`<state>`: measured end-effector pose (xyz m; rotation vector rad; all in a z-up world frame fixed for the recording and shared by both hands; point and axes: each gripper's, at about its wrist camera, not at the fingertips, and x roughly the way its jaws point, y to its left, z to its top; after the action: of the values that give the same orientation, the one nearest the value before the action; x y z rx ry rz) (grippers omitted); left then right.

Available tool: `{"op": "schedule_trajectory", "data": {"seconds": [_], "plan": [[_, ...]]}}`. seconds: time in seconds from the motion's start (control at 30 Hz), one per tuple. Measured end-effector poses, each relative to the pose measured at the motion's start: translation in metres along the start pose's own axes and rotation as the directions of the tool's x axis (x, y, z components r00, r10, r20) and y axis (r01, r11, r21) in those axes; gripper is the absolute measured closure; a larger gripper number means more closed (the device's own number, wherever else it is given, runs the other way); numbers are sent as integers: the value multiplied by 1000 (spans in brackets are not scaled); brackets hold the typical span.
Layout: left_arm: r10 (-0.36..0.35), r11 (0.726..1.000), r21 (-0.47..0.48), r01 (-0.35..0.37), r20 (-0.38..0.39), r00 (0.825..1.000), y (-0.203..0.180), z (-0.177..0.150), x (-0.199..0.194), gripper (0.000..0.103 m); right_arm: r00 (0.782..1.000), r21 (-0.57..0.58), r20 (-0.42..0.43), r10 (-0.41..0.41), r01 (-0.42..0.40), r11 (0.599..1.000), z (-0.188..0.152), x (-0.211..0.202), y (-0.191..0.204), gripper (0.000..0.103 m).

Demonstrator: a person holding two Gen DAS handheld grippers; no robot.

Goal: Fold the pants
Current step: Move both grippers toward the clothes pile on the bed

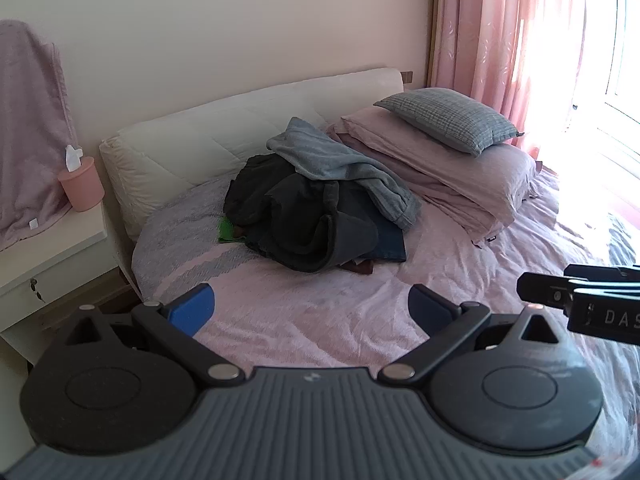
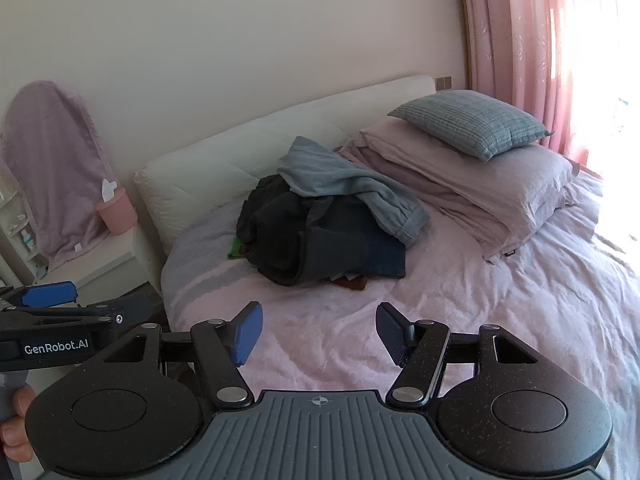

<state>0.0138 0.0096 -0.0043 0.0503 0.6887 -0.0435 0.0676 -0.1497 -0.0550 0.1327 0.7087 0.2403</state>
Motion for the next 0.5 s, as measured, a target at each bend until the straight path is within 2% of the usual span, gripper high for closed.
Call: {"op": "schedule_trajectory", "data": {"seconds": [0.5], "plan": [[-46,998,32,46,-13,999,24,18,23,1,999,34,-1,-37,37,999,8,21,18,43]]}}
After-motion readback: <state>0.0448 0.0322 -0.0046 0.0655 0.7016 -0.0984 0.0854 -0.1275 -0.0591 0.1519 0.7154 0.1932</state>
